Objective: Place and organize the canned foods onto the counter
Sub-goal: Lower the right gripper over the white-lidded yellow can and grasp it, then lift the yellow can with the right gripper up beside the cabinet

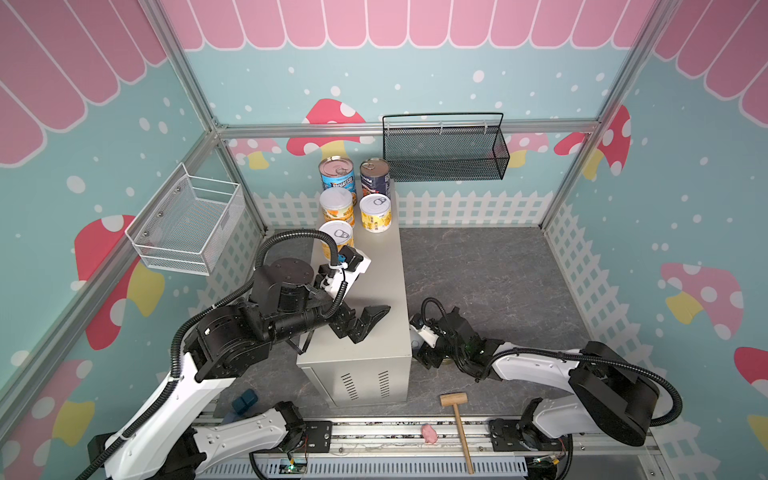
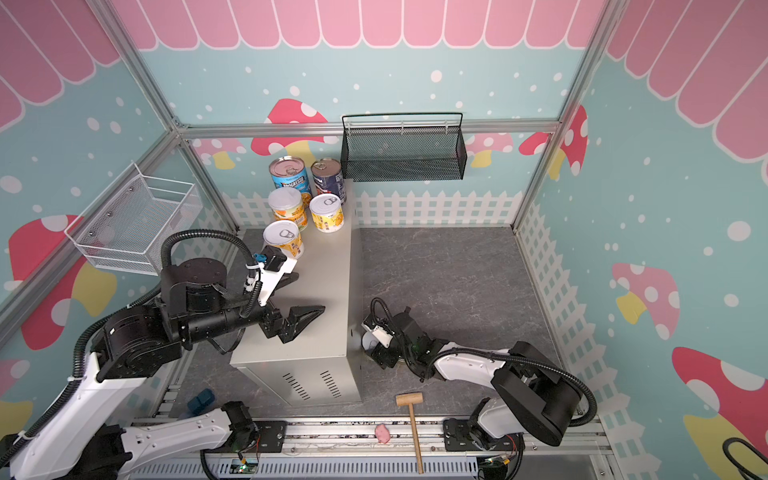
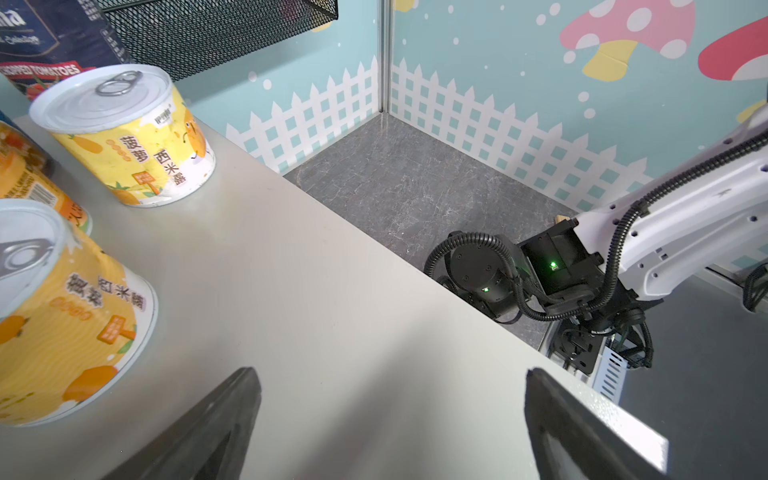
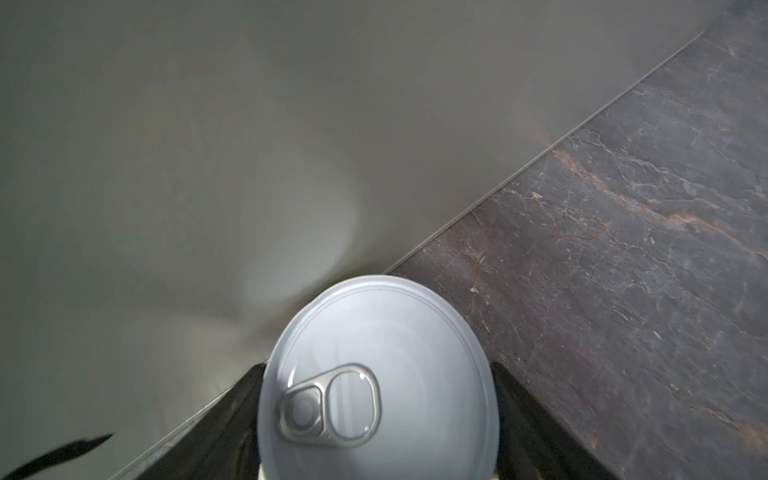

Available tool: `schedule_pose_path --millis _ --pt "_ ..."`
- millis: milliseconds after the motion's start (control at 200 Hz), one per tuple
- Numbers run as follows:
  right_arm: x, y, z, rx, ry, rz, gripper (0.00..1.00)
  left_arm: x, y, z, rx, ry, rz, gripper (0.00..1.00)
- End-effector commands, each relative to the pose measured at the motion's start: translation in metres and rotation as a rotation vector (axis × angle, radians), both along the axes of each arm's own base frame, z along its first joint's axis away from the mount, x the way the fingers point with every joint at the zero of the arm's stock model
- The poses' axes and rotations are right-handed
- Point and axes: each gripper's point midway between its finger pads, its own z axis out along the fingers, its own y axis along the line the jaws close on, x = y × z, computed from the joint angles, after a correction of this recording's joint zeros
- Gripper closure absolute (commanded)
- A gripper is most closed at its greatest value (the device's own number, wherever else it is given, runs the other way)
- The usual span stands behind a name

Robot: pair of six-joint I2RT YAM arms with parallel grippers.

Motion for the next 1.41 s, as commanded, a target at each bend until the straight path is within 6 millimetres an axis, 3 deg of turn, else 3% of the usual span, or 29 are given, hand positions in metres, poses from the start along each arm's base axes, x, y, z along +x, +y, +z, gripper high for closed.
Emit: schedule_pose_path --millis 0,255,645,811,1006,1401 --pt "0.008 0.000 0.023 0.059 -0.062 -0.022 0.23 -0.012 -0.006 0.002 0.007 0.022 -0.078 0.00" --pt "0.006 -0.004 0.027 0.079 -0.060 -0.039 0.24 -0.026 -0.026 -0.002 0.053 0.061 -0.181 0.00" --pt "-0.003 -0.018 0.048 0.136 -0.088 -0.077 0.26 -0.025 -0.050 -0.006 0.129 0.052 -0.210 0.00" --pt "-0.004 -0.028 0.061 0.150 -0.104 -0.113 0.27 -0.023 -0.060 -0.006 0.143 0.047 -0.216 0.00" --pt "0.009 -0.053 0.071 0.157 -0.091 -0.239 0.31 -0.019 -0.068 -0.005 0.144 0.040 -0.216 0.00" --pt "0.023 -0.086 0.129 0.239 -0.132 -0.371 0.32 -0.009 -0.065 0.002 0.140 0.001 -0.158 0.00"
